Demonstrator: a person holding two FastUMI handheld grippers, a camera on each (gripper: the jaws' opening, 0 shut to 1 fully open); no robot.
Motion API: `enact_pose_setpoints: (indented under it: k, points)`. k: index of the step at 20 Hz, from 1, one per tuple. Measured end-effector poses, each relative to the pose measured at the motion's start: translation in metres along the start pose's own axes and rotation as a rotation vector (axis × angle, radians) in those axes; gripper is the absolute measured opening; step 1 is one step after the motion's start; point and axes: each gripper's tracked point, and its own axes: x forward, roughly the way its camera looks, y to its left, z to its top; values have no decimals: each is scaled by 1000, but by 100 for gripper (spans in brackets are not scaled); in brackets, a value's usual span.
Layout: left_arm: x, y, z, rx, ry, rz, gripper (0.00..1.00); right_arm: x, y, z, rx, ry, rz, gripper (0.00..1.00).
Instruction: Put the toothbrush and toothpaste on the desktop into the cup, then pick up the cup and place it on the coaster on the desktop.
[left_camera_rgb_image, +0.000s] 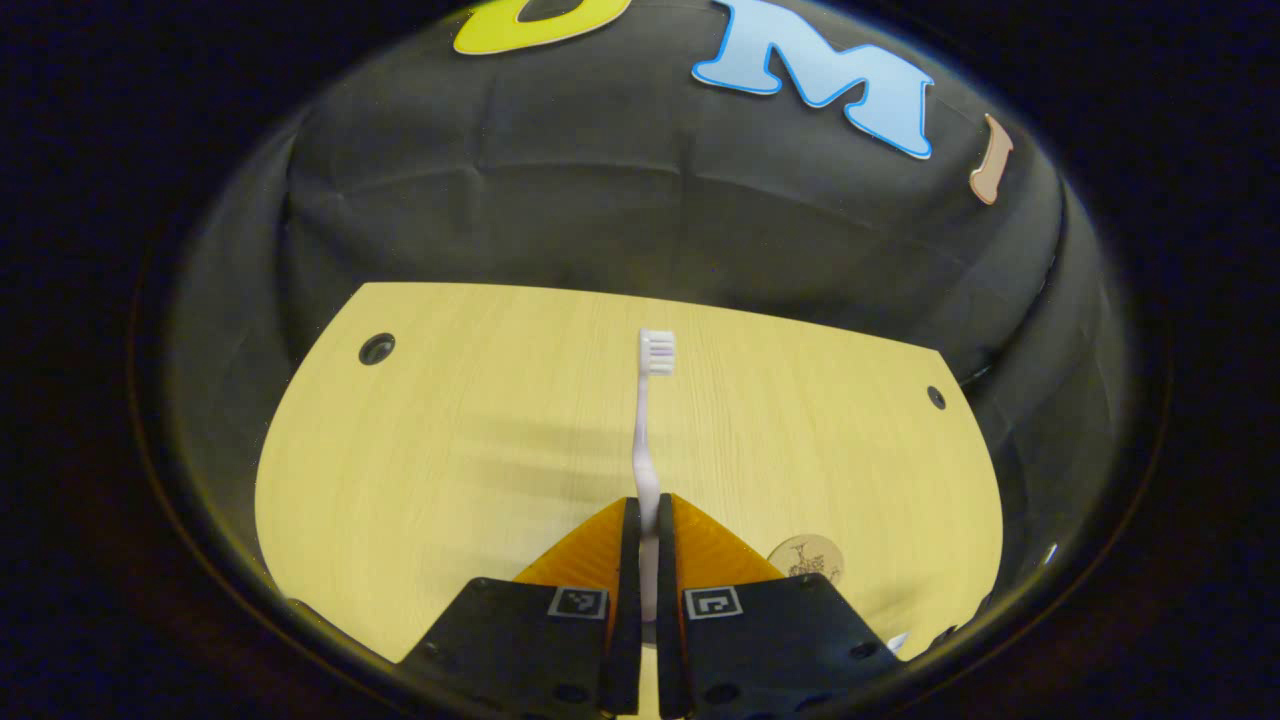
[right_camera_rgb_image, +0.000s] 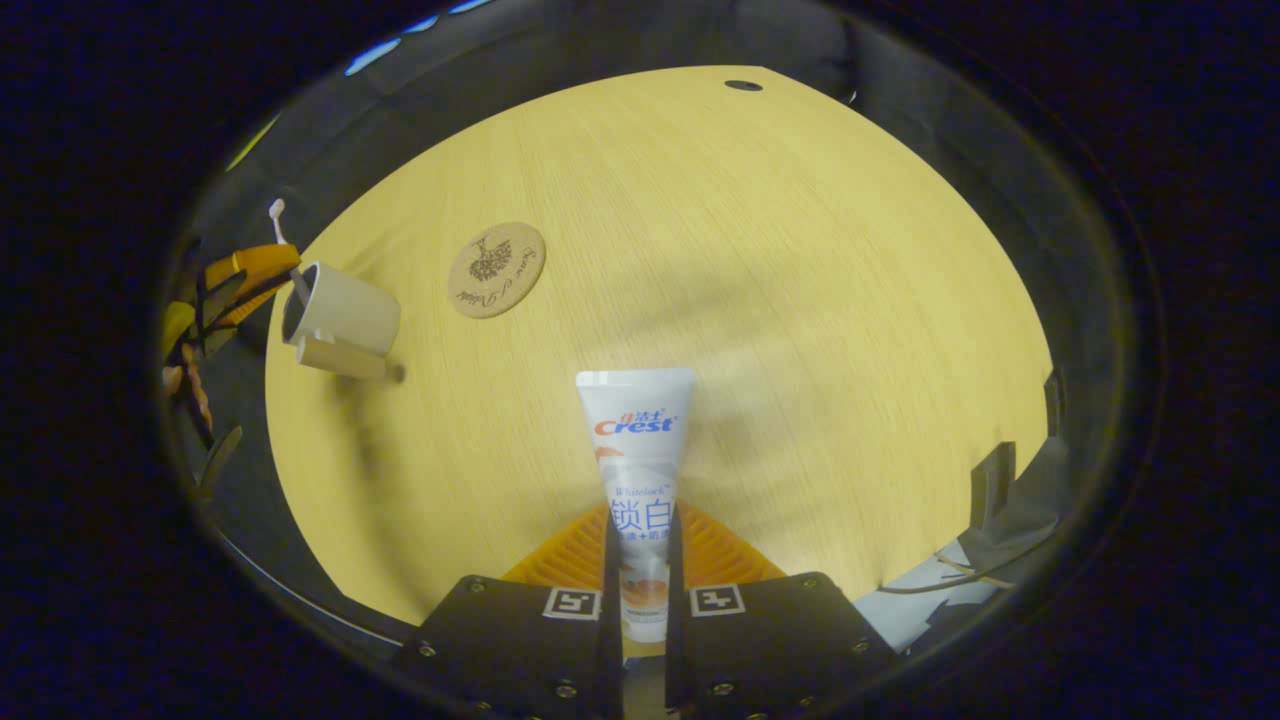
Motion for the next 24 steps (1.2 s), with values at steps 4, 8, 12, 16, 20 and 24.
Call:
enact_pose_setpoints:
  k: [4, 8, 12, 16, 20, 24]
  points:
    - [-2, -6, -2, 14, -9, -24, 31, -7, 6, 7, 1, -23, 21, 18]
    - [-14, -14, -6, 10, -6, -48, 38, -19, 15, 23, -2, -57, 45, 18]
    - [-30, -12, -9, 13, -18, -53, 54, -28, 28, 47, -8, -101, 69, 17]
    - [-54, -6, -12, 7, -29, -65, 62, -38, 47, 72, -21, -146, 97, 18]
    - [-74, 10, -18, 8, -24, -62, 64, -46, 72, 99, -39, -198, 124, 17]
    - [-93, 33, -30, 16, -13, -46, 72, -55, 102, 127, -42, -254, 162, 17]
